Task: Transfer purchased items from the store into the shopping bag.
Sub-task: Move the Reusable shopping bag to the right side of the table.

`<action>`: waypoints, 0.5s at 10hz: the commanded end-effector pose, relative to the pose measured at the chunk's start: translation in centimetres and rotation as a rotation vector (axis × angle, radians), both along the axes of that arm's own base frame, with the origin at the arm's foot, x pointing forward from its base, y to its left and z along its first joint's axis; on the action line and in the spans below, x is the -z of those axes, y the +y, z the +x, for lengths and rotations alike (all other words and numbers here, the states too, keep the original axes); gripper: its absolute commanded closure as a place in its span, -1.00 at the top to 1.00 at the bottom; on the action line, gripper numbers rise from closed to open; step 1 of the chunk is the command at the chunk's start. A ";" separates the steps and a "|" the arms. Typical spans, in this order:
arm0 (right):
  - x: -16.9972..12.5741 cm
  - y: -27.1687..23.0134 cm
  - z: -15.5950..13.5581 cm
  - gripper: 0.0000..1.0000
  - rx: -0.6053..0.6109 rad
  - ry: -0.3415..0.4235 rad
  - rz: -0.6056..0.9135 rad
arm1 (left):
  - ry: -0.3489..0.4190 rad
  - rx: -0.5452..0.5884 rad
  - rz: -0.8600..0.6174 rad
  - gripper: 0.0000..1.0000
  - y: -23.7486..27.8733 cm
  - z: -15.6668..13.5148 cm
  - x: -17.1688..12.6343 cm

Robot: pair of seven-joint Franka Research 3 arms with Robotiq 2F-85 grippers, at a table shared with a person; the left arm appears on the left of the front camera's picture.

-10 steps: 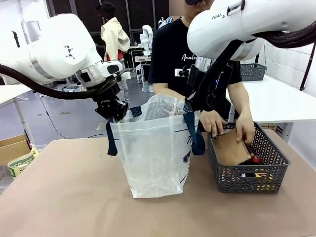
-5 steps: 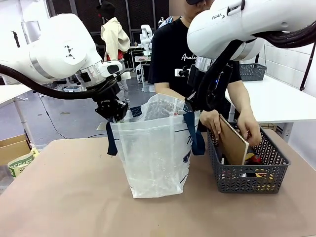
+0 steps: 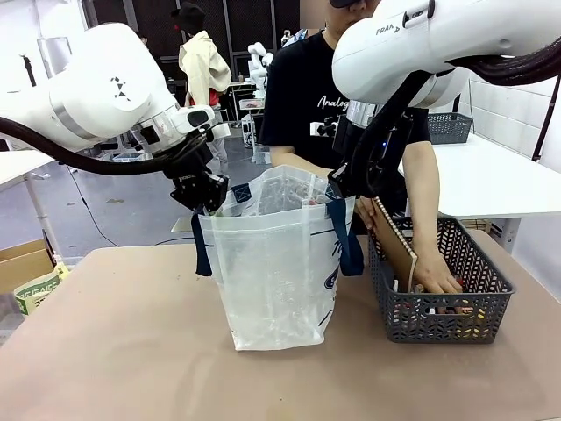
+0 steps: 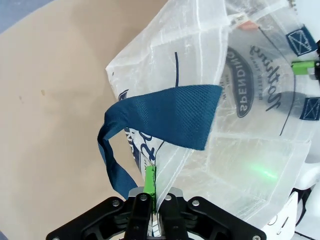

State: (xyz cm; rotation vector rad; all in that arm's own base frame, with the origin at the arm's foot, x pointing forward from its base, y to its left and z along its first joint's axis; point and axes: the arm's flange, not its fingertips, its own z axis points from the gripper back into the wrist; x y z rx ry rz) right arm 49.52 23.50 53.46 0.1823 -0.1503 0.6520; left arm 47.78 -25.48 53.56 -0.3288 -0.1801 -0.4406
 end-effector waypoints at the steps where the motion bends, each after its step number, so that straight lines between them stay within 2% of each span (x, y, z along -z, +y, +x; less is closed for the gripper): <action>1: 0.0 -0.2 -0.1 -1.00 0.012 0.006 -0.003 | -0.014 -0.008 -0.080 -1.00 1.3 -0.2 -0.1; 5: -0.1 -0.4 -0.1 -1.00 0.019 0.009 -0.014 | -0.040 -0.054 -0.091 -1.00 2.6 -0.1 0.0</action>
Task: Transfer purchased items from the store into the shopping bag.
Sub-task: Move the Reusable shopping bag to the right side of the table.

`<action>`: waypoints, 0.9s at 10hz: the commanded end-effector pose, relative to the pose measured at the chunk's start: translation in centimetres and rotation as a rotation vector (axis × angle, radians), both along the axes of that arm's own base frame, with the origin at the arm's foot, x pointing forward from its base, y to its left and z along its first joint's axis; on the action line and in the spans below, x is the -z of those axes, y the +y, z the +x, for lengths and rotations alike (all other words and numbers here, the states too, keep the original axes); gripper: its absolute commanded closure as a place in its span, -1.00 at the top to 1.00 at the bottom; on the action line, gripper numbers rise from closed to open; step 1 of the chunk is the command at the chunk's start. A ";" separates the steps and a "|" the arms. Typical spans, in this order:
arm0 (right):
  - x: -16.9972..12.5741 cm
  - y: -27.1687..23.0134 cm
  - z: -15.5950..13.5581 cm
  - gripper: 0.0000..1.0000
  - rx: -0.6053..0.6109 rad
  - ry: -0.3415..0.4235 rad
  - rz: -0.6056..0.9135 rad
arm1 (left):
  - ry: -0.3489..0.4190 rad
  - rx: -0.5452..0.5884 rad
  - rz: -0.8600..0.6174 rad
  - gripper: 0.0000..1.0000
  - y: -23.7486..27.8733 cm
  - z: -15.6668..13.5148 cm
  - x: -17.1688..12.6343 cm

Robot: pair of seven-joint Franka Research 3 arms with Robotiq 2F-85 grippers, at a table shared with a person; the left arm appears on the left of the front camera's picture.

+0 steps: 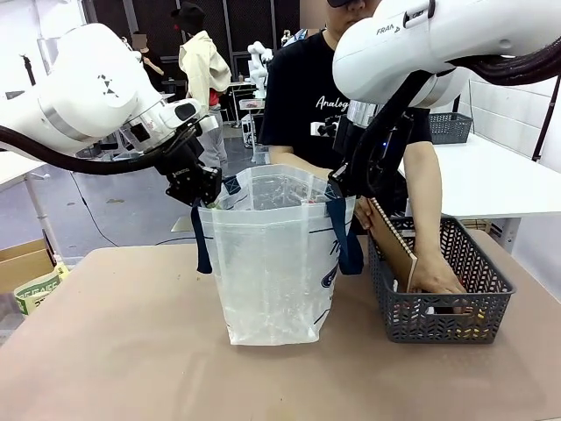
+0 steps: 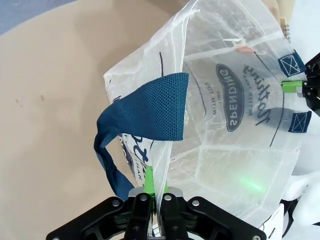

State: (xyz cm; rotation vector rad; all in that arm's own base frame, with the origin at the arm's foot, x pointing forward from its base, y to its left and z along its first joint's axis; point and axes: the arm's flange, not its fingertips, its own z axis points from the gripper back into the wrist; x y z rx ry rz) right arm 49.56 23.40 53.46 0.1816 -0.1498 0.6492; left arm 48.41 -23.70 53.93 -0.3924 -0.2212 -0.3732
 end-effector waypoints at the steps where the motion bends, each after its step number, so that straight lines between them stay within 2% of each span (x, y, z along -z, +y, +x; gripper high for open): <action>1: 0.0 -0.3 -0.1 -1.00 0.017 0.012 -0.016 | -0.038 0.007 -0.002 -1.00 1.1 -0.7 0.5; 9: 0.3 -0.3 0.0 -1.00 0.009 0.023 -0.029 | -0.087 0.189 -0.002 -1.00 2.0 -1.1 0.8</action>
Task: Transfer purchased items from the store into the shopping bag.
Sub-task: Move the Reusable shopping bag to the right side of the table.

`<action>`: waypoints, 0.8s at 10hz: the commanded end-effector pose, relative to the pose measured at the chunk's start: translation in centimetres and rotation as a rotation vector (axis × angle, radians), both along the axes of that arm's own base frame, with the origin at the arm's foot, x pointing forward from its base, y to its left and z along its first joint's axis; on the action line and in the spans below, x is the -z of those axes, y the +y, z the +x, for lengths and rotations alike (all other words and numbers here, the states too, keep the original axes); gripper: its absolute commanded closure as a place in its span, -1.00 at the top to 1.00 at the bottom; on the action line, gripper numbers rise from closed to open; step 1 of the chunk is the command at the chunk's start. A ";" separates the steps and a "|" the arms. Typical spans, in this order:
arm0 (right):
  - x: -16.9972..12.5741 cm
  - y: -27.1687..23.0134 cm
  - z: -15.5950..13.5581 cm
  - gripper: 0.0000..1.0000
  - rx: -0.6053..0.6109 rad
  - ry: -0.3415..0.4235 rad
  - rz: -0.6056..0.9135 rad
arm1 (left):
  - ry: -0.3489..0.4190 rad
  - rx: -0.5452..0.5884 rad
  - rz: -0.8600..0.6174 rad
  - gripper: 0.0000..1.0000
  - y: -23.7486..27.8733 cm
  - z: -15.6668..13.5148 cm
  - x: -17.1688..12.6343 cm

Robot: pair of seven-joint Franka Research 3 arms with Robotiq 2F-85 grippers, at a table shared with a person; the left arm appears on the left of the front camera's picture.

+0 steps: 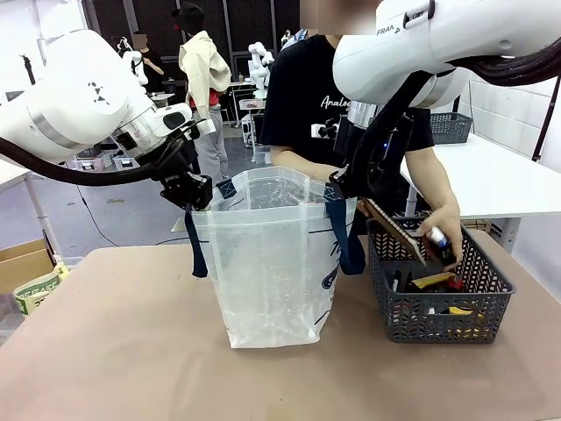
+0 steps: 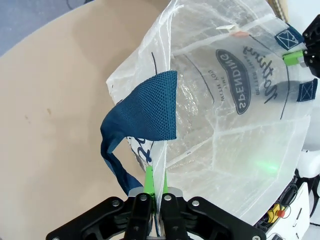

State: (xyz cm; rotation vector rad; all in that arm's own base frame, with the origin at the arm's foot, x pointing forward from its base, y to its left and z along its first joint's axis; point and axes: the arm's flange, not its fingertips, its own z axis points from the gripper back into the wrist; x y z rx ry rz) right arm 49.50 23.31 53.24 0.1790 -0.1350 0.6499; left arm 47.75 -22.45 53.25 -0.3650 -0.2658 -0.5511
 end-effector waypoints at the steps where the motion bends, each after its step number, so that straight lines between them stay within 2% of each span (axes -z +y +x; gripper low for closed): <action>1: 0.1 -0.2 0.0 -1.00 0.012 0.010 -0.022 | 0.001 0.039 -0.033 -1.00 0.8 -0.4 0.2; 3: 0.2 -0.2 0.0 -1.00 0.014 0.007 -0.015 | 0.023 0.056 -0.036 -1.00 0.7 -0.1 0.4; 4: 0.0 0.0 0.0 -1.00 0.000 0.001 0.000 | -0.002 0.012 -0.002 -1.00 0.1 0.0 0.1; 8: 0.0 0.0 0.0 -1.00 0.000 0.001 0.000 | -0.002 0.012 -0.002 -1.00 0.1 0.0 0.1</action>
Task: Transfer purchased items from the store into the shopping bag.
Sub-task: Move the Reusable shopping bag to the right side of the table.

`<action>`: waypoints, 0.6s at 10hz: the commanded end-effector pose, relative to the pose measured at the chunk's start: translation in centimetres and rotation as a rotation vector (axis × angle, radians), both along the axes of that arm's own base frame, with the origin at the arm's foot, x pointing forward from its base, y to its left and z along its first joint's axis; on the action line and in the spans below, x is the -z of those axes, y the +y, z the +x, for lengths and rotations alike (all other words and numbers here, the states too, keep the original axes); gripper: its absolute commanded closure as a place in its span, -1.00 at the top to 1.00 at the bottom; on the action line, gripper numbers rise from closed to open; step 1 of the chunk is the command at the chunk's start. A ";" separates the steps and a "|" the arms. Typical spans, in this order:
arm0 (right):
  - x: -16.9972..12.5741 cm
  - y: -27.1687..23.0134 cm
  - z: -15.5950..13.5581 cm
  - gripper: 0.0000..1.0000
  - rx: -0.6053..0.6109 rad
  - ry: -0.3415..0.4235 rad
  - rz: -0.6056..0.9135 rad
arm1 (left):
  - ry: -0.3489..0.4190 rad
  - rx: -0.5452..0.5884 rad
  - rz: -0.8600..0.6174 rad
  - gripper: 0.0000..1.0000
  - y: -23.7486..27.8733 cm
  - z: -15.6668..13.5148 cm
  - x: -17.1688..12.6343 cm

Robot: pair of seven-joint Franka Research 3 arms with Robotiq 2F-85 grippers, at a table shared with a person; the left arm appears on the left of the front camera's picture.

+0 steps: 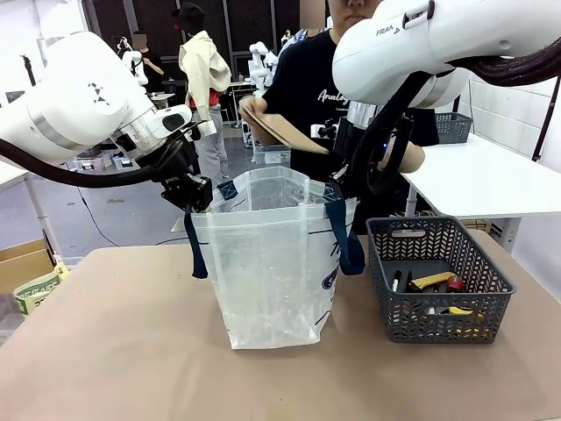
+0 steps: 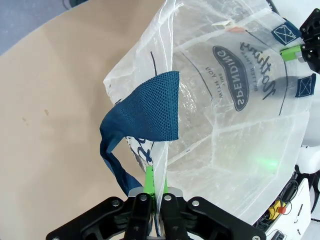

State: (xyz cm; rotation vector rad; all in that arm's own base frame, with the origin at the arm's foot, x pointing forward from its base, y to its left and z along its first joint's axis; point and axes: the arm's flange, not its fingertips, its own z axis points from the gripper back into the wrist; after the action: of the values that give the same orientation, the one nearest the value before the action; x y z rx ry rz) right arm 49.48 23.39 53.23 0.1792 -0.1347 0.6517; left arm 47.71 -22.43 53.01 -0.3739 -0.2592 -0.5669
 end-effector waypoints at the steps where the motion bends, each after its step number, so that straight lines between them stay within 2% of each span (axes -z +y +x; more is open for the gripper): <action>1: 0.0 -0.1 0.0 -1.00 0.002 0.001 0.000 | -0.007 -0.005 0.003 -1.00 0.0 0.0 -0.1; 6: 0.0 -0.1 0.0 -1.00 0.002 0.001 0.000 | -0.007 -0.005 0.003 -1.00 0.0 0.0 -0.1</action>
State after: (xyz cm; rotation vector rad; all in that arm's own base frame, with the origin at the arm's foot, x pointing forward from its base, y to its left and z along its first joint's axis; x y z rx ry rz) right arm 49.48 23.39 53.23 0.1792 -0.1348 0.6517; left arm 47.71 -22.43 53.01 -0.3739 -0.2592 -0.5669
